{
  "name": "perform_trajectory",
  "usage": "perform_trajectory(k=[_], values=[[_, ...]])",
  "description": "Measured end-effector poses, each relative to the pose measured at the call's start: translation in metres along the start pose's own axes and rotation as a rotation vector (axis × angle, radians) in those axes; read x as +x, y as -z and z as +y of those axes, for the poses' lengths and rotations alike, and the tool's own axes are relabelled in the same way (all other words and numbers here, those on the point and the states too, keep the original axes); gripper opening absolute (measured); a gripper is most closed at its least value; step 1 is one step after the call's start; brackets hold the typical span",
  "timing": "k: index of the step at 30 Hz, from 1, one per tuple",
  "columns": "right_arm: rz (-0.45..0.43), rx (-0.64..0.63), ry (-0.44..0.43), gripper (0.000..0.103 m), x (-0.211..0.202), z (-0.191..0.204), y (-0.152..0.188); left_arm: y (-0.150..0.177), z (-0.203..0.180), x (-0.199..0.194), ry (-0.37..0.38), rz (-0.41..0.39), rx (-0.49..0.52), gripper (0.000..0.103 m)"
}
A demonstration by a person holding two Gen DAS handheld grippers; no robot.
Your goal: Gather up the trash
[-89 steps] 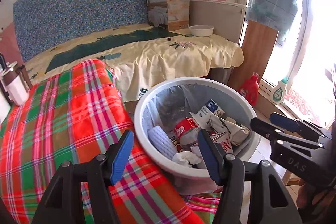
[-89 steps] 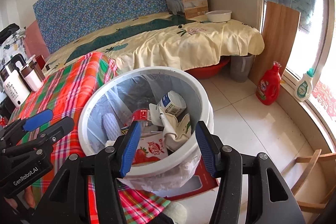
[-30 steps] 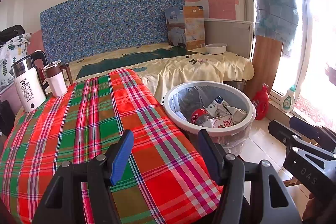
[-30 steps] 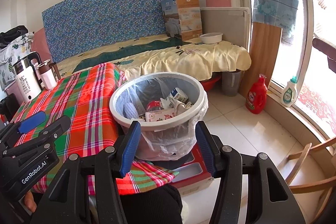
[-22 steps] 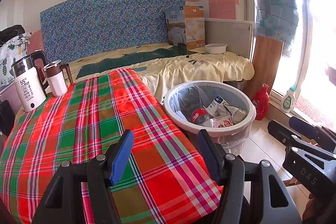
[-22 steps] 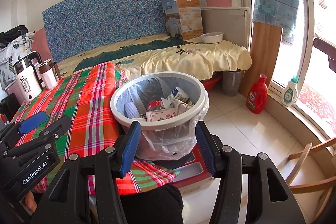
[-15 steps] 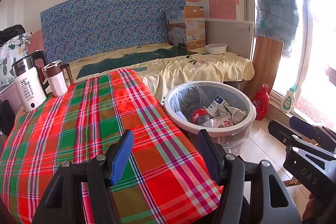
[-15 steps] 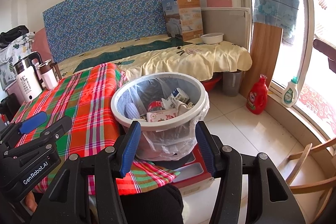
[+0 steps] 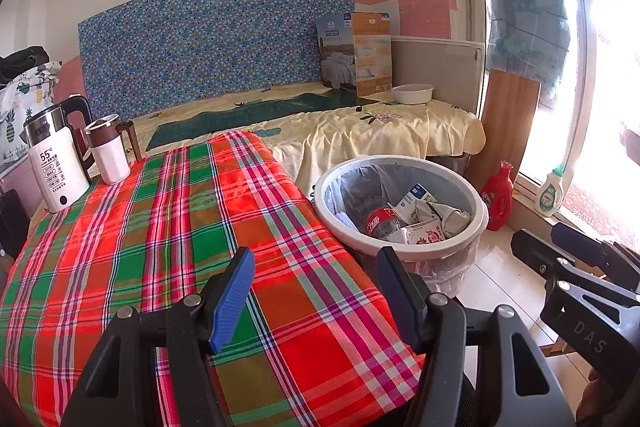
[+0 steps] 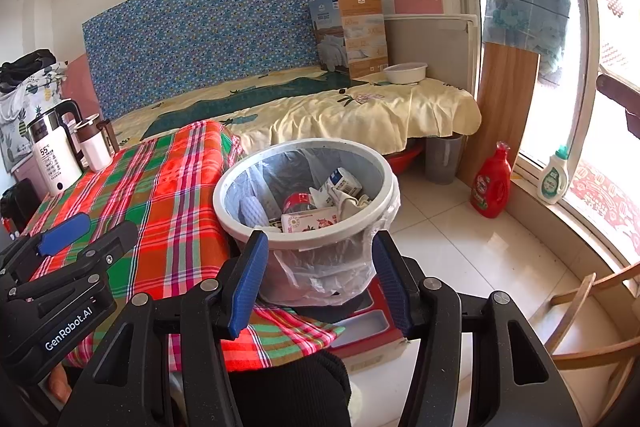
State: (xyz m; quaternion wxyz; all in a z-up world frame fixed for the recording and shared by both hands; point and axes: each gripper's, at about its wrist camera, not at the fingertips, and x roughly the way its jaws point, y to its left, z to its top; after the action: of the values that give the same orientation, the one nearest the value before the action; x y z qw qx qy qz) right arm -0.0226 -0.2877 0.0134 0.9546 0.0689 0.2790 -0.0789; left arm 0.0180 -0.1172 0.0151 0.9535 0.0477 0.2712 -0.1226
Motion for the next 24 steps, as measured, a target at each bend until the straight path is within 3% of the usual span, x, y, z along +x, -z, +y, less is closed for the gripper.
perform_trajectory(k=[24], values=[[-0.003,-0.001,-0.001,0.055,-0.0012,0.0011,-0.0005,-0.0005,0.0023,-0.0015,-0.004,-0.001,-0.004,0.063]])
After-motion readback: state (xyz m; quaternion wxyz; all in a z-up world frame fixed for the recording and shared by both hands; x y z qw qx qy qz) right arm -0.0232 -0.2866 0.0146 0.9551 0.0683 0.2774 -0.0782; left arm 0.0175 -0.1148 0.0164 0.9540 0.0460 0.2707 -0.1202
